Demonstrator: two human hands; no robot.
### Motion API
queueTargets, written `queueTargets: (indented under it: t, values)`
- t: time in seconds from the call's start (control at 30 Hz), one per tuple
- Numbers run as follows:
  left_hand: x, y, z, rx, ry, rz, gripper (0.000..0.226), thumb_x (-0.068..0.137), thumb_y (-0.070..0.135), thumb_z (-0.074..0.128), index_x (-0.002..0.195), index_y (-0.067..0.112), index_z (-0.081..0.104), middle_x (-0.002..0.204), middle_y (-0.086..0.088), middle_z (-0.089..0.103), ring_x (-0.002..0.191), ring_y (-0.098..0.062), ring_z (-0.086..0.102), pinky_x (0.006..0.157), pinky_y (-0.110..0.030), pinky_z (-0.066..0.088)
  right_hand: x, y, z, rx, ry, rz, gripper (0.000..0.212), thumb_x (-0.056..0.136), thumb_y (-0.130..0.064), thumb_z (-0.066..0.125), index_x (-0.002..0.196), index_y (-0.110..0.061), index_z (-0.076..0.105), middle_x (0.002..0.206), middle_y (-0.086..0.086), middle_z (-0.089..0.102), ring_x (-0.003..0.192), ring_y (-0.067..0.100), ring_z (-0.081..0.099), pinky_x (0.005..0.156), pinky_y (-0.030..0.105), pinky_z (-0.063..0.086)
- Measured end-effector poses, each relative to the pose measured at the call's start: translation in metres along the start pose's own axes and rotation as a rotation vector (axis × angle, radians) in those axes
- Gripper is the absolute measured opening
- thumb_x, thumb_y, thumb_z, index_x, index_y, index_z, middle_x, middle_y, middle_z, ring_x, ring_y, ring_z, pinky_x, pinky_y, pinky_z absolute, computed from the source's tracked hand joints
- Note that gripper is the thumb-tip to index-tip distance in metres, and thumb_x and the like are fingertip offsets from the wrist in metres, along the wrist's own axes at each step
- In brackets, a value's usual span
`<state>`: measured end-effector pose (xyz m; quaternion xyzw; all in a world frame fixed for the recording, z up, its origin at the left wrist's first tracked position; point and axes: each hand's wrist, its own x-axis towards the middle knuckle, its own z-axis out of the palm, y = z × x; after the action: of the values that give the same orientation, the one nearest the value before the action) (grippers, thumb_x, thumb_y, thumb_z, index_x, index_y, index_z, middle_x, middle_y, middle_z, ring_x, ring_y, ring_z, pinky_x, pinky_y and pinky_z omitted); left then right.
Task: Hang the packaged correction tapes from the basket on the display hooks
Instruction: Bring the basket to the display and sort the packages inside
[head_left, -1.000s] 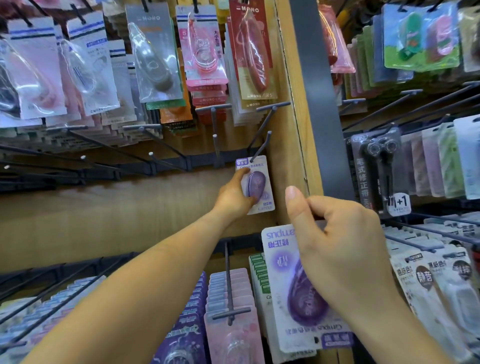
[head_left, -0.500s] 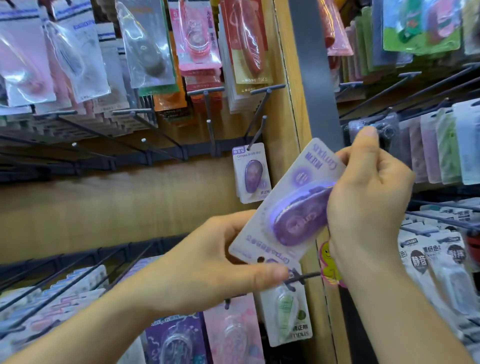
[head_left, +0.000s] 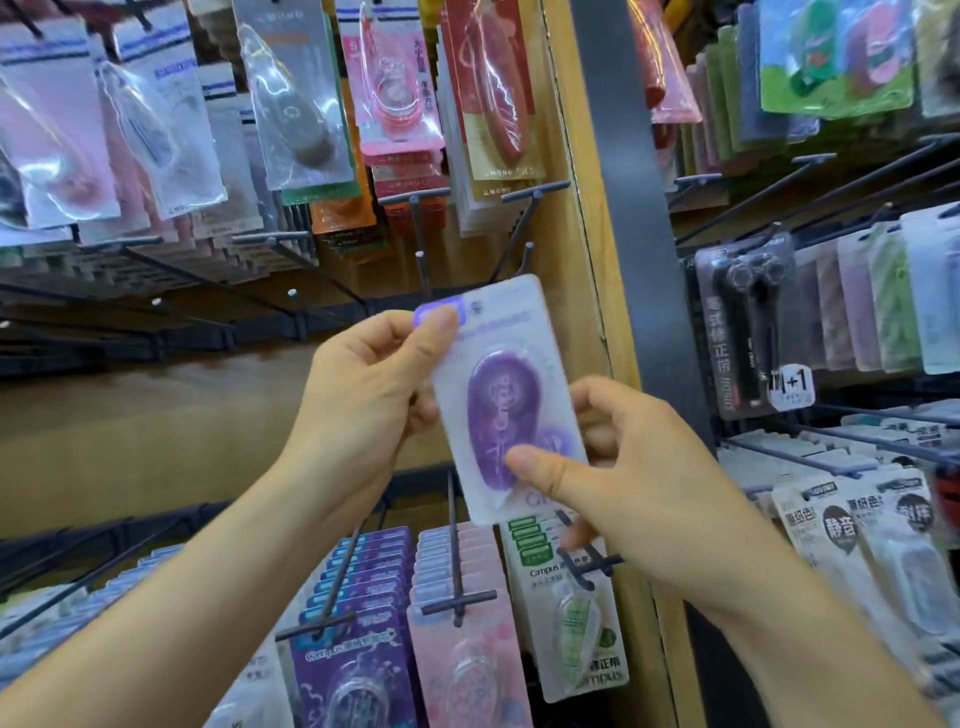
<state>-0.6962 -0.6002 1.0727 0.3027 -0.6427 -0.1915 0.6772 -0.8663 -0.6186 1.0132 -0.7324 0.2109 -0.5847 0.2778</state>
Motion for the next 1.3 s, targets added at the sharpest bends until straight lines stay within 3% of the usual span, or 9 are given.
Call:
queueTargets:
  t: [0.17, 0.37, 0.57, 0.7, 0.8, 0.87, 1.0, 1.13, 1.3]
  values:
    - [0.007, 0.005, 0.017, 0.219, -0.126, 0.075, 0.008, 0.090, 0.021, 0.064, 0.092, 0.014, 0.068, 0.066, 0.008, 0.069, 0.051, -0.002, 0.058, 0.046, -0.014, 0.042, 0.008, 0.002, 0.016, 0.322, 0.149, -0.024, 0.033, 0.092, -0.015, 0.066, 0.120, -0.031, 0.057, 0.103, -0.005, 0.073, 0.086, 0.011, 0.073, 0.053, 0.027, 0.057]
    - [0.014, 0.002, 0.022, 0.241, -0.032, 0.091, 0.012, 0.097, 0.019, 0.057, 0.098, 0.009, 0.065, 0.061, 0.009, 0.069, 0.049, -0.002, 0.061, 0.042, -0.011, 0.041, 0.027, 0.003, 0.020, 0.175, 0.257, -0.102, 0.036, 0.092, -0.023, 0.068, 0.125, -0.025, 0.055, 0.111, -0.009, 0.069, 0.094, 0.007, 0.070, 0.066, 0.023, 0.060]
    - [0.018, -0.004, 0.014, 0.296, 0.041, 0.108, 0.010, 0.097, 0.024, 0.059, 0.095, 0.016, 0.065, 0.058, 0.007, 0.067, 0.045, -0.004, 0.056, 0.041, -0.015, 0.043, 0.032, 0.000, 0.021, 0.114, 0.262, -0.191, 0.057, 0.093, -0.019, 0.067, 0.128, -0.053, 0.038, 0.124, -0.018, 0.064, 0.102, 0.009, 0.069, 0.078, 0.030, 0.061]
    - [0.022, -0.007, 0.015, 0.310, 0.044, 0.090, 0.011, 0.096, 0.023, 0.062, 0.098, 0.015, 0.068, 0.059, 0.002, 0.069, 0.045, -0.007, 0.056, 0.040, -0.017, 0.042, 0.031, -0.006, 0.019, 0.188, 0.269, -0.175, 0.055, 0.097, -0.014, 0.061, 0.130, -0.054, 0.044, 0.113, -0.009, 0.070, 0.070, 0.016, 0.071, 0.048, 0.020, 0.051]
    - [0.026, -0.008, 0.015, 0.239, 0.008, 0.022, 0.017, 0.095, 0.019, 0.063, 0.111, 0.016, 0.067, 0.066, -0.001, 0.072, 0.050, -0.012, 0.058, 0.044, -0.023, 0.046, 0.032, -0.011, 0.019, 0.190, 0.287, -0.138, 0.036, 0.099, -0.016, 0.058, 0.105, -0.051, 0.053, 0.088, -0.004, 0.072, 0.043, 0.016, 0.062, 0.039, 0.021, 0.045]
    - [0.029, -0.006, 0.011, 0.193, -0.060, -0.049, 0.028, 0.094, 0.017, 0.064, 0.122, 0.021, 0.062, 0.082, -0.006, 0.076, 0.063, -0.019, 0.065, 0.055, -0.032, 0.055, 0.034, -0.014, 0.019, 0.187, 0.298, -0.097, 0.030, 0.100, -0.019, 0.057, 0.118, -0.043, 0.056, 0.089, -0.002, 0.071, 0.041, 0.016, 0.062, 0.038, 0.020, 0.045]
    - [0.032, -0.007, 0.007, 0.253, -0.154, -0.108, 0.029, 0.093, 0.013, 0.065, 0.122, 0.018, 0.064, 0.092, -0.009, 0.077, 0.074, -0.019, 0.072, 0.068, -0.034, 0.060, 0.032, -0.013, 0.013, -0.085, 0.244, -0.039, 0.030, 0.099, -0.024, 0.054, 0.122, -0.042, 0.050, 0.101, -0.004, 0.068, 0.063, 0.017, 0.069, 0.054, 0.029, 0.057]
    - [0.053, -0.027, 0.010, 0.403, -0.017, -0.134, 0.016, 0.094, 0.020, 0.065, 0.109, 0.014, 0.067, 0.097, -0.001, 0.074, 0.082, -0.012, 0.074, 0.062, -0.024, 0.060, 0.014, -0.008, 0.011, -0.606, 0.132, -0.050, 0.043, 0.095, -0.034, 0.051, 0.136, -0.041, 0.042, 0.112, -0.004, 0.058, 0.093, 0.018, 0.060, 0.081, 0.035, 0.051]
    - [0.095, -0.074, 0.014, 0.694, 0.087, -0.083, 0.012, 0.092, 0.020, 0.067, 0.101, 0.012, 0.067, 0.099, -0.008, 0.072, 0.083, -0.018, 0.072, 0.075, -0.041, 0.062, -0.005, -0.007, 0.011, -0.649, 0.110, -0.139, 0.041, 0.096, -0.035, 0.053, 0.137, -0.037, 0.050, 0.115, -0.016, 0.056, 0.101, 0.006, 0.056, 0.089, 0.030, 0.049]
